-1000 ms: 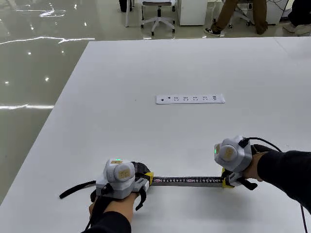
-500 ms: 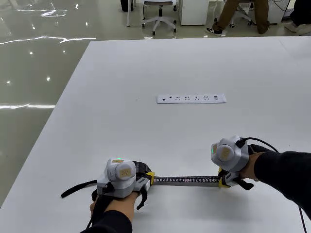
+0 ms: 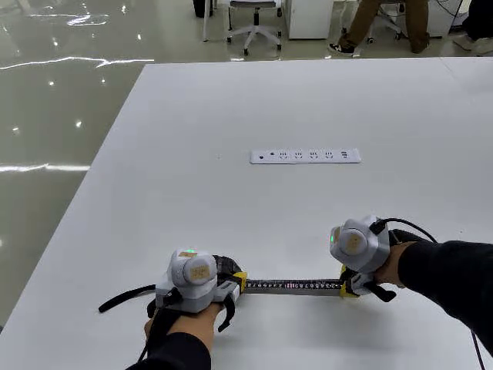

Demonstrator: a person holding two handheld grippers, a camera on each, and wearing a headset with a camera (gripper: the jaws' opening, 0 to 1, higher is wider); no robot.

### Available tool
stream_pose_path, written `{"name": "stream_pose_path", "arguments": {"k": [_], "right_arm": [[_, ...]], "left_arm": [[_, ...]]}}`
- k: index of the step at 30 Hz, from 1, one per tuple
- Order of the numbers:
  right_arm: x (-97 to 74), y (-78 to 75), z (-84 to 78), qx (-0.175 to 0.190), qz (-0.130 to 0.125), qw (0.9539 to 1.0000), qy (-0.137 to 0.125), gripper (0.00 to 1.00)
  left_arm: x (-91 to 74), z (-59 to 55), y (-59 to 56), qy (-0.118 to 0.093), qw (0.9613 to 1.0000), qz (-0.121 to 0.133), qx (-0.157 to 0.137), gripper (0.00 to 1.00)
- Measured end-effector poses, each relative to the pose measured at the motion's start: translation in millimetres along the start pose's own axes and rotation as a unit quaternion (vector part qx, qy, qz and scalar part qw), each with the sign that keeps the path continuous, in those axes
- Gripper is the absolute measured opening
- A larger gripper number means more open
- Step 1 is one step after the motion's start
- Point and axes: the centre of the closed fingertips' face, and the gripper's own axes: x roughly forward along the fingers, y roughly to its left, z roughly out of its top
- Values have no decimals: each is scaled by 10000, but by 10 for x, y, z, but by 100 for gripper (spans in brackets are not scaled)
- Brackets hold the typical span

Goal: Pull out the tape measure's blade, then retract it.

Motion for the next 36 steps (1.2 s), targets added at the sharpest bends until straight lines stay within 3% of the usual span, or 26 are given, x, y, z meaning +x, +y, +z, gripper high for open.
{"name": "stream_pose_path", "arguments": {"k": [36], "right_arm": [[75, 37, 231, 4, 13, 9996, -267, 10]], "left_arm": [[-19, -5, 13, -24, 9997, -105, -211, 57]]}}
